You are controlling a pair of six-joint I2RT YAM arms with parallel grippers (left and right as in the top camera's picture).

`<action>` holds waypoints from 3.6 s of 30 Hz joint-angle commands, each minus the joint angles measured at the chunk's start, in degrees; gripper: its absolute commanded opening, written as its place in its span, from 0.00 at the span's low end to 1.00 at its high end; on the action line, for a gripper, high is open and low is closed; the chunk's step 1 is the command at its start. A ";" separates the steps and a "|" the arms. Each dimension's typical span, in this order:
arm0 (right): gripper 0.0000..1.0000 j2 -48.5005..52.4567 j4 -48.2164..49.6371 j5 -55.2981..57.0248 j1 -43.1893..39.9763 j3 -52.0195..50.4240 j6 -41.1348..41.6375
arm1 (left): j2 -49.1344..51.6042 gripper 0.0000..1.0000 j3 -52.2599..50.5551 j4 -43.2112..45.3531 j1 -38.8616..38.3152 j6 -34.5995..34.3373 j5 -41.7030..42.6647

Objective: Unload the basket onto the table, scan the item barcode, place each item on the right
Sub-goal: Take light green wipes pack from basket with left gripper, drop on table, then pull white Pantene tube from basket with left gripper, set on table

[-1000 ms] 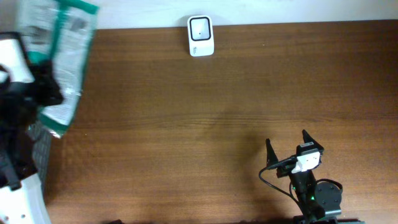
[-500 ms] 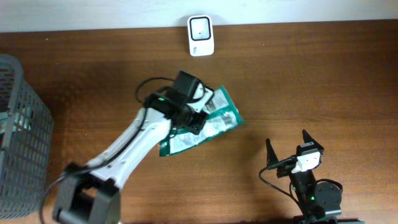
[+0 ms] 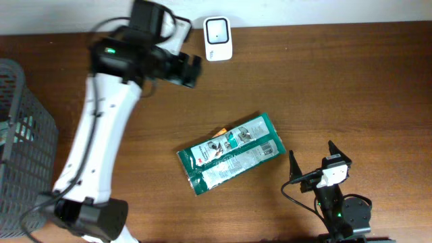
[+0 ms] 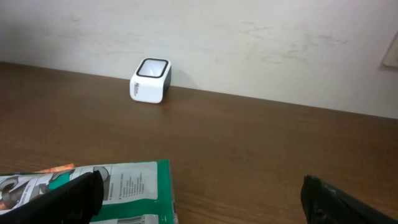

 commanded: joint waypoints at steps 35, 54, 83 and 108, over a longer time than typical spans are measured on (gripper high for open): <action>0.98 -0.42 -0.04 -0.13 -0.22 -0.46 -0.20 | 23.41 0.80 -21.20 30.53 60.17 -9.18 -9.16; 0.98 -0.42 -0.02 -0.13 -0.22 -0.46 -0.20 | -16.09 0.00 -17.84 18.69 60.17 -15.76 -5.68; 0.98 -0.42 0.00 -0.13 -0.22 -0.46 -0.20 | -7.02 0.71 -16.39 6.38 -2.95 -10.45 -9.99; 0.98 -0.42 0.00 -0.13 -0.22 -0.46 -0.20 | 5.16 0.75 -21.75 16.26 68.11 2.01 -20.02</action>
